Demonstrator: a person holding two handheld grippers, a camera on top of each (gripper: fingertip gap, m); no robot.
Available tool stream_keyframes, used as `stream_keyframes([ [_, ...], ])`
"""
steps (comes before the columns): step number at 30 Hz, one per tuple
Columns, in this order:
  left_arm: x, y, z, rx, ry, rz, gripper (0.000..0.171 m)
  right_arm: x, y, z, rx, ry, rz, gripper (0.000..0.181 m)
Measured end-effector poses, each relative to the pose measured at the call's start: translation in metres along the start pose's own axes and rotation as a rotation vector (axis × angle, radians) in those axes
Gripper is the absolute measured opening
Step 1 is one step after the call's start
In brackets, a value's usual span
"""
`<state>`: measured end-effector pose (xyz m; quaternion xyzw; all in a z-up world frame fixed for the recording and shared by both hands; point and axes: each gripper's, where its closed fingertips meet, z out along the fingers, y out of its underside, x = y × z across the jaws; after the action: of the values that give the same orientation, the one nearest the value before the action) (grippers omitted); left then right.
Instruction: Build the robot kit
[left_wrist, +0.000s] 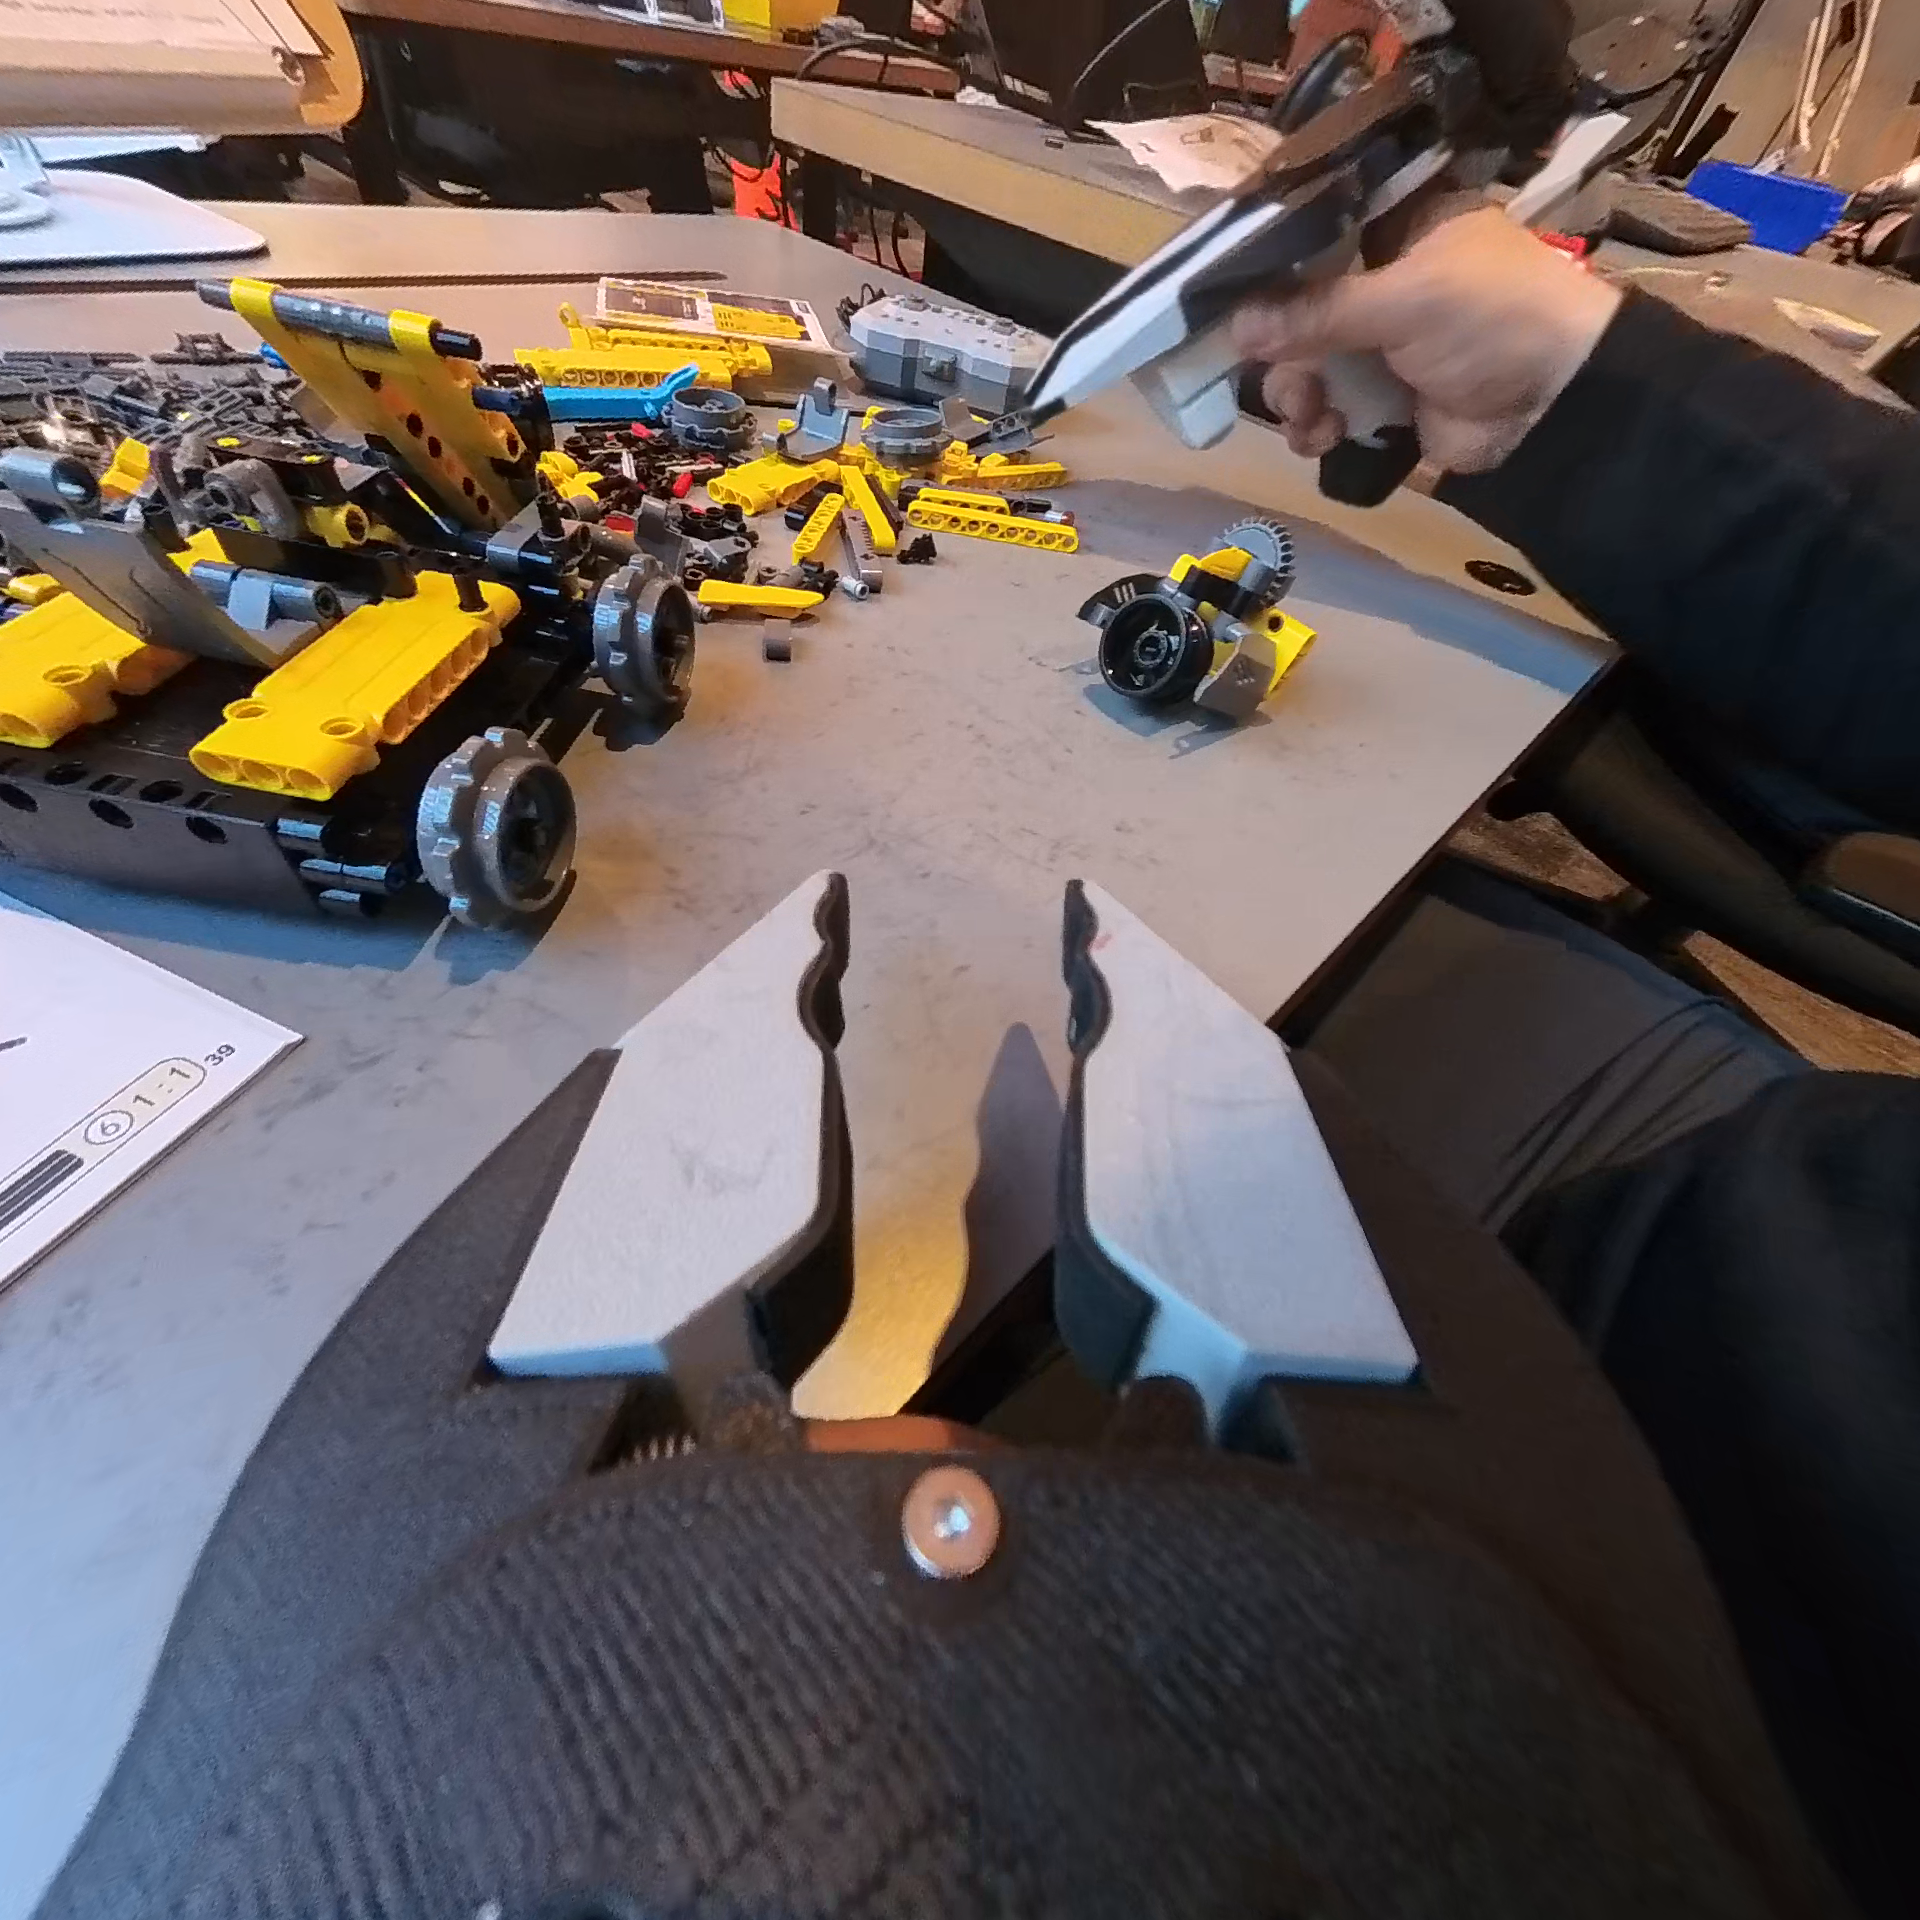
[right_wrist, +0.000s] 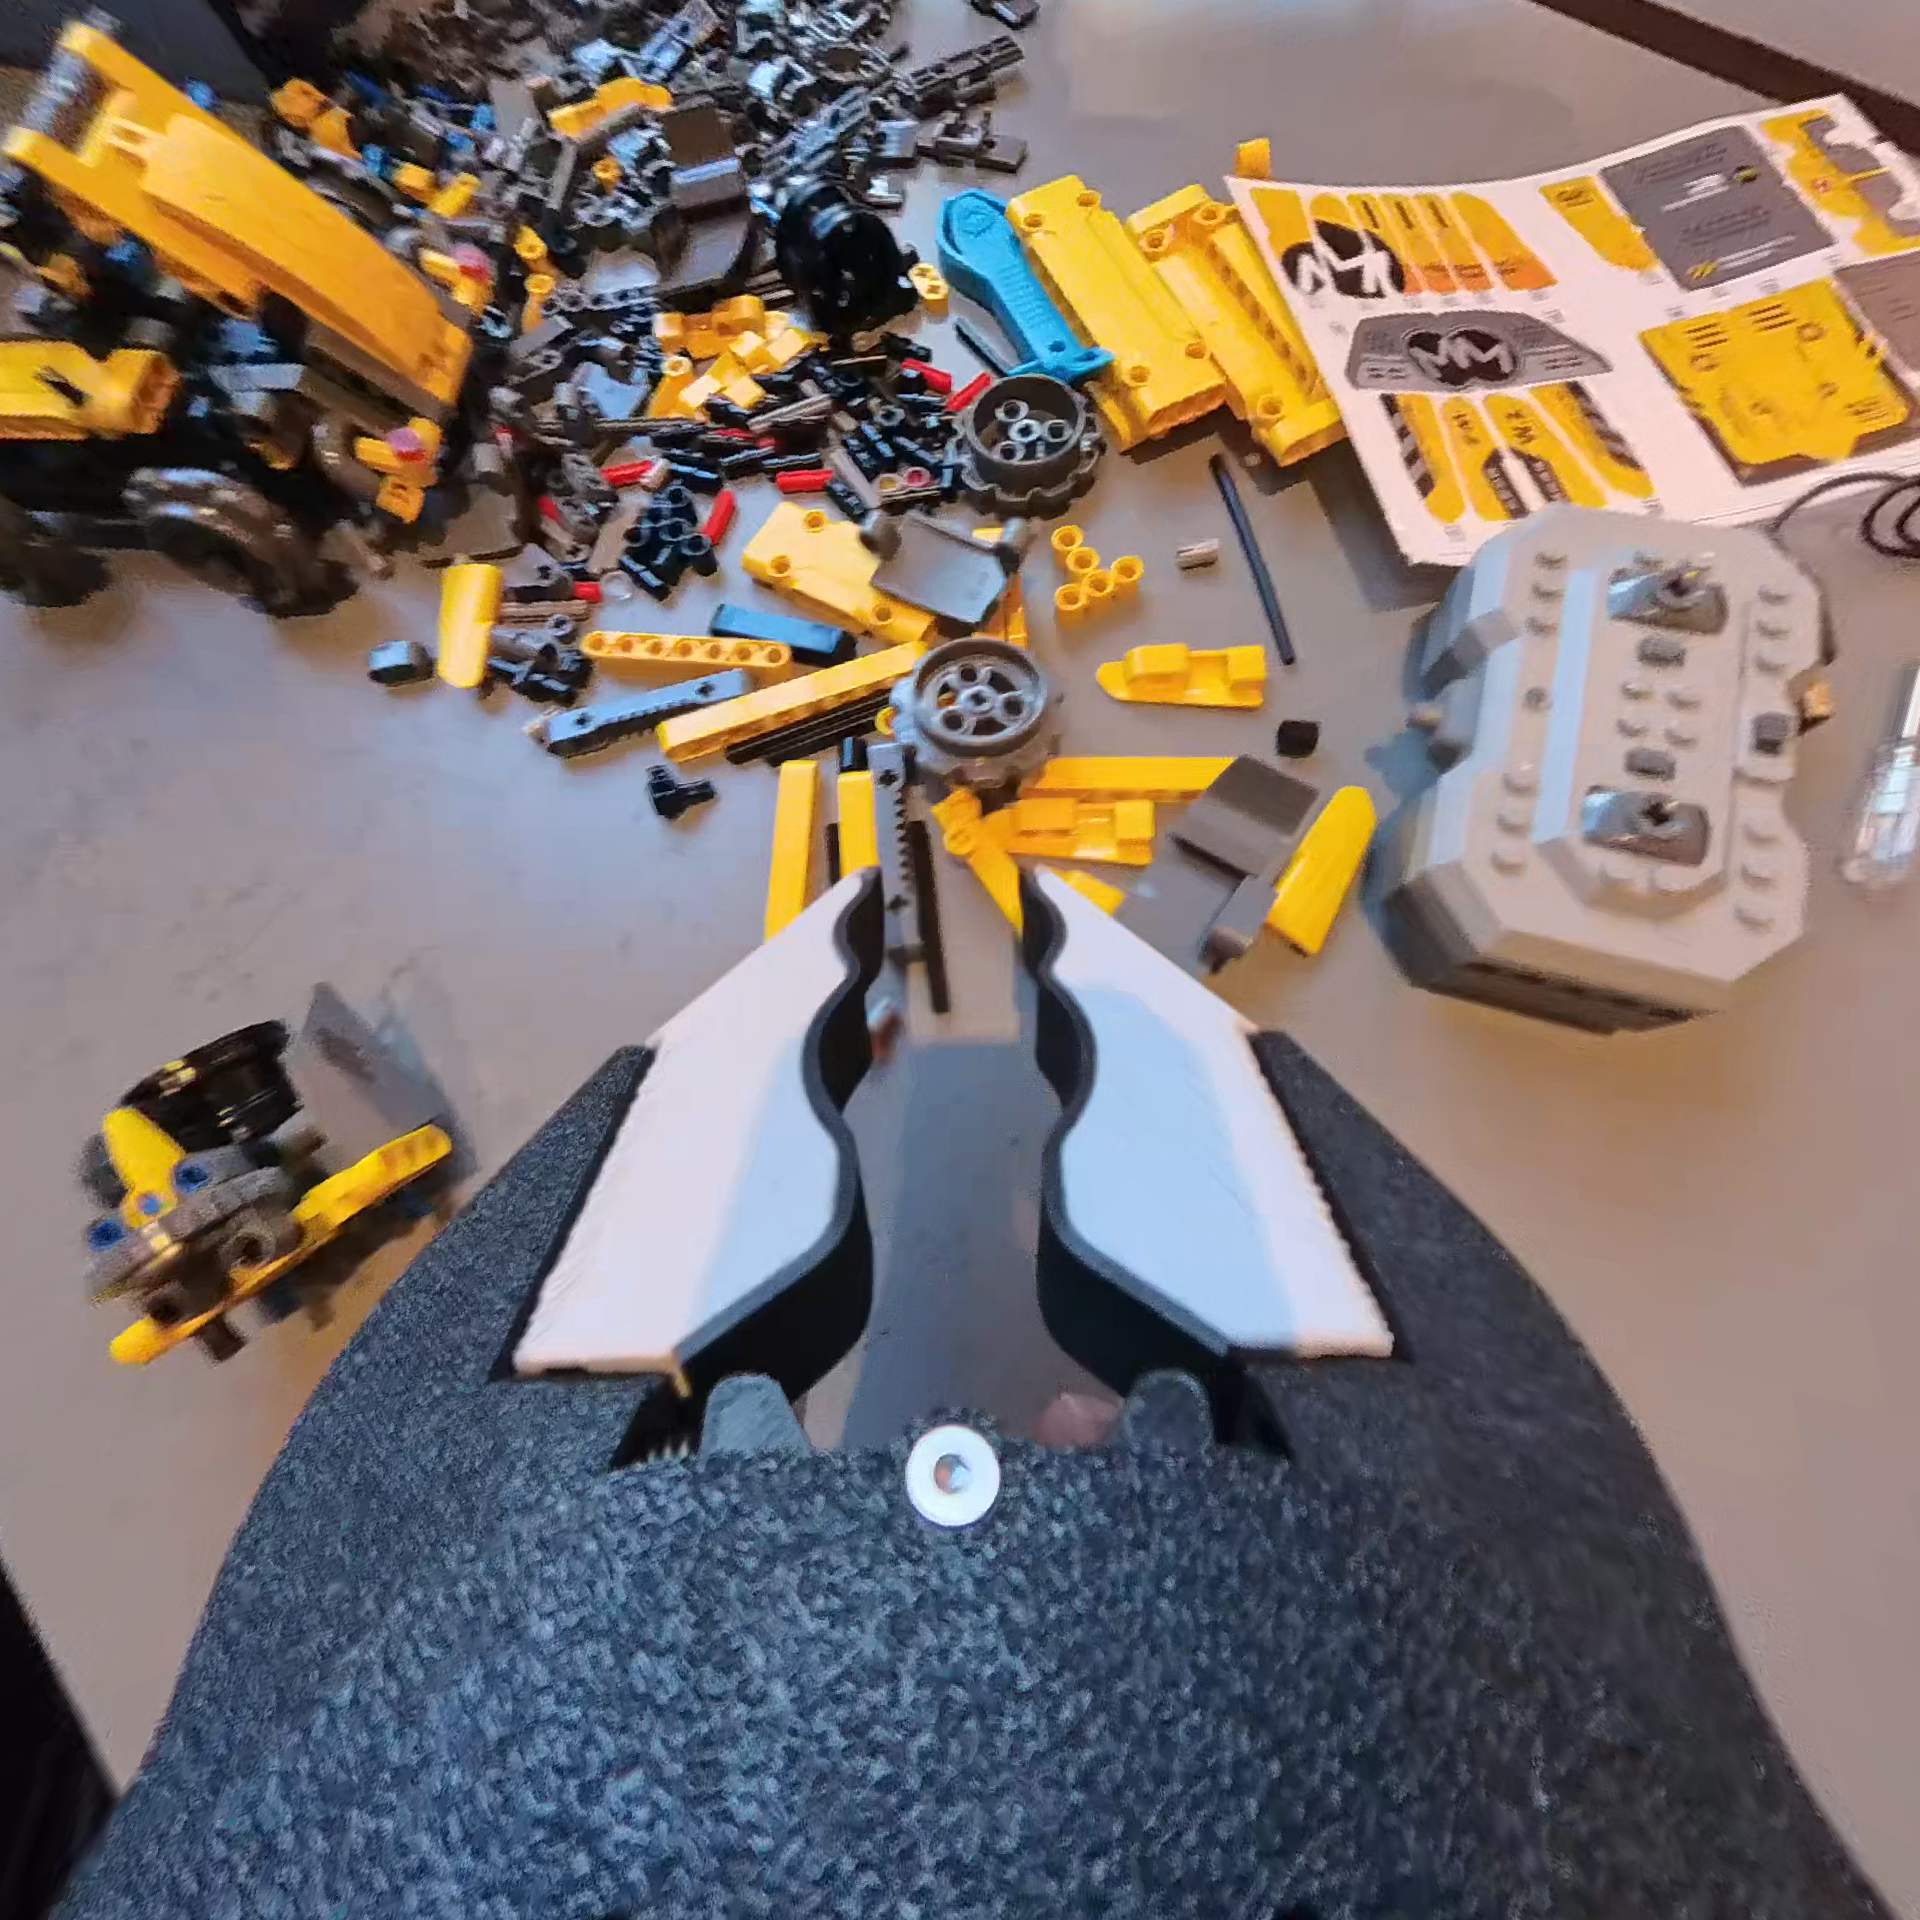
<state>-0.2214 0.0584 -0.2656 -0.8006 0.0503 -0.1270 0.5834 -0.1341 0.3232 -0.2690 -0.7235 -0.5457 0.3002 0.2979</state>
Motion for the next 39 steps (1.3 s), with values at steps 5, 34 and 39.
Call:
stream_keyframes([
  [5, 0.004, 0.001, 0.003, -0.009, 0.007, 0.015, 0.038, -0.026, -0.016, 0.014, -0.04, -0.068, -0.124, 0.023],
  [34, -0.002, 0.002, -0.006, -0.004, -0.004, -0.006, 0.038, -0.064, -0.056, 0.088, -0.286, -0.209, -0.619, 0.007],
  [39, 0.0, 0.003, -0.005, -0.011, -0.01, 0.009, 0.038, -0.06, -0.05, 0.04, -0.247, -0.139, -0.592, 0.007],
])
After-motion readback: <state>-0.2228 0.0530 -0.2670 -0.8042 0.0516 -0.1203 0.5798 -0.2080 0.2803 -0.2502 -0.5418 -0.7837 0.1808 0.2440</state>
